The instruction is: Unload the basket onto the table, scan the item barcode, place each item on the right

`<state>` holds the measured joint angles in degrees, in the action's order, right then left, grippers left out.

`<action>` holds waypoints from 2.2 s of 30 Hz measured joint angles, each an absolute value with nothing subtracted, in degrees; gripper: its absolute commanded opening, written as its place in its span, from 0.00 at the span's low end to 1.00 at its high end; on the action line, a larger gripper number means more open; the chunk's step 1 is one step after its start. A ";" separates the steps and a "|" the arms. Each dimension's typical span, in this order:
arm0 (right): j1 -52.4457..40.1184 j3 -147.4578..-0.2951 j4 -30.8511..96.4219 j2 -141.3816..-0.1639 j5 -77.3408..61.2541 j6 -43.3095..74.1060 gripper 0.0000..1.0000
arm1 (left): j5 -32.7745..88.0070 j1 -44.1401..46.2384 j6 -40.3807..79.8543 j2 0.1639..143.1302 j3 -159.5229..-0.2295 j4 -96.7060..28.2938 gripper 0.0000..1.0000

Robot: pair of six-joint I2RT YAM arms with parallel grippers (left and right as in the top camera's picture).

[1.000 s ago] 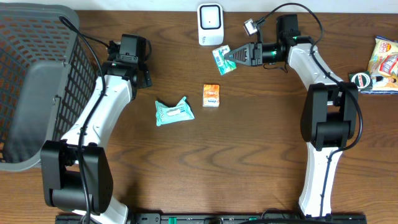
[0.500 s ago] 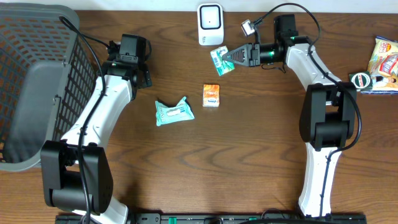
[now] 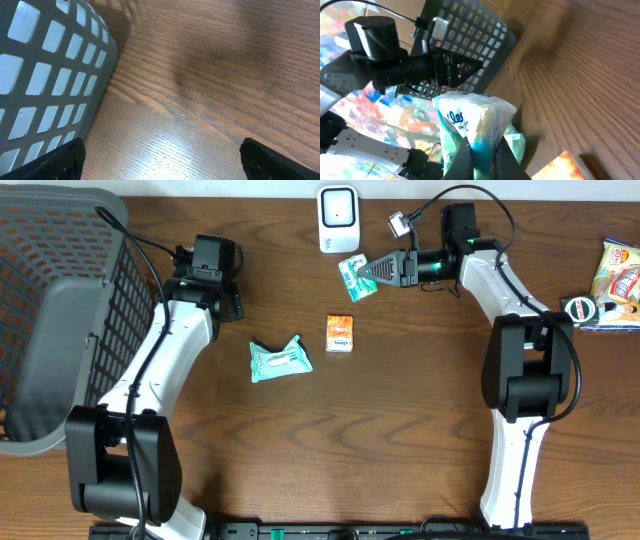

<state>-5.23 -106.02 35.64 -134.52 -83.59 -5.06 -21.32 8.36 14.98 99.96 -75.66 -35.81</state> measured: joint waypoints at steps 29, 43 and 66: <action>-18.44 -106.41 39.99 -133.80 -19.70 0.82 0.01 | -21.34 8.36 14.98 99.96 -75.66 -35.83 0.98; -25.41 -109.12 7.62 -133.19 19.59 -12.82 0.01 | -21.34 8.36 14.98 99.96 -75.66 -35.81 0.98; -23.14 -109.34 -6.83 -134.65 6.55 -29.58 0.01 | -21.34 8.36 14.98 99.96 -75.66 -35.81 0.98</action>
